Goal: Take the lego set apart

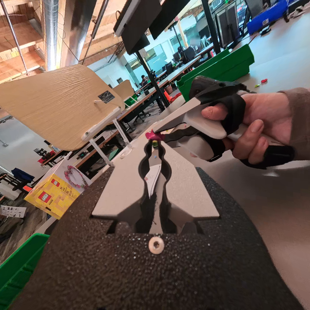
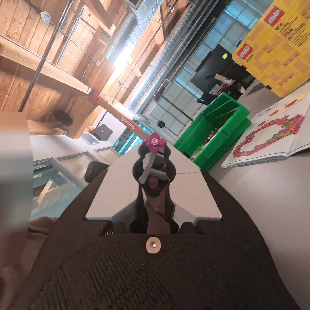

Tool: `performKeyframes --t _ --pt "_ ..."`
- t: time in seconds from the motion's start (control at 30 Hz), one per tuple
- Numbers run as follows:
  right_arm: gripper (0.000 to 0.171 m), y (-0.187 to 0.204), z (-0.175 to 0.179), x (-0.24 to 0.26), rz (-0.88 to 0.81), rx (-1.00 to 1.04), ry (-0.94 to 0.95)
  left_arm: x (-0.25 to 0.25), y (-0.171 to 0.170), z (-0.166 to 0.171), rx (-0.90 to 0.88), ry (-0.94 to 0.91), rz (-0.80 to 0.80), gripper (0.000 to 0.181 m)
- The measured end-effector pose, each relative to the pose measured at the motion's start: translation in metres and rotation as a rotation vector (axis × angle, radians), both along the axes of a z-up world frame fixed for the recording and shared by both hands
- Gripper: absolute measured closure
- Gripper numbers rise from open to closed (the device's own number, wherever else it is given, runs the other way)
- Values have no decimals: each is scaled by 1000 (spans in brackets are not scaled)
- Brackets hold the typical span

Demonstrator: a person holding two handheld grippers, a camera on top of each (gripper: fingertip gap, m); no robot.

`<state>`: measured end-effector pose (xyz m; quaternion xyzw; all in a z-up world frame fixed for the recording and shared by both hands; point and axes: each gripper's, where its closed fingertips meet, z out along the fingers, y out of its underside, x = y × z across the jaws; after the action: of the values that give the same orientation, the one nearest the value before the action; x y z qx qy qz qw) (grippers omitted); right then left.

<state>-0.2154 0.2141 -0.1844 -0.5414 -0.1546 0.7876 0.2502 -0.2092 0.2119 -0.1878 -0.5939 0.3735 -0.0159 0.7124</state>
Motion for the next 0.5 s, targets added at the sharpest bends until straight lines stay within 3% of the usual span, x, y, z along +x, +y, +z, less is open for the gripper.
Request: performKeyframes --t 0.37,0.5 --pt "152 4 2 3 -107 -7 21 1 2 0 0 30 13 178" --pt "152 51 22 61 -337 -50 141 -32 1 16 30 -51 78 178"
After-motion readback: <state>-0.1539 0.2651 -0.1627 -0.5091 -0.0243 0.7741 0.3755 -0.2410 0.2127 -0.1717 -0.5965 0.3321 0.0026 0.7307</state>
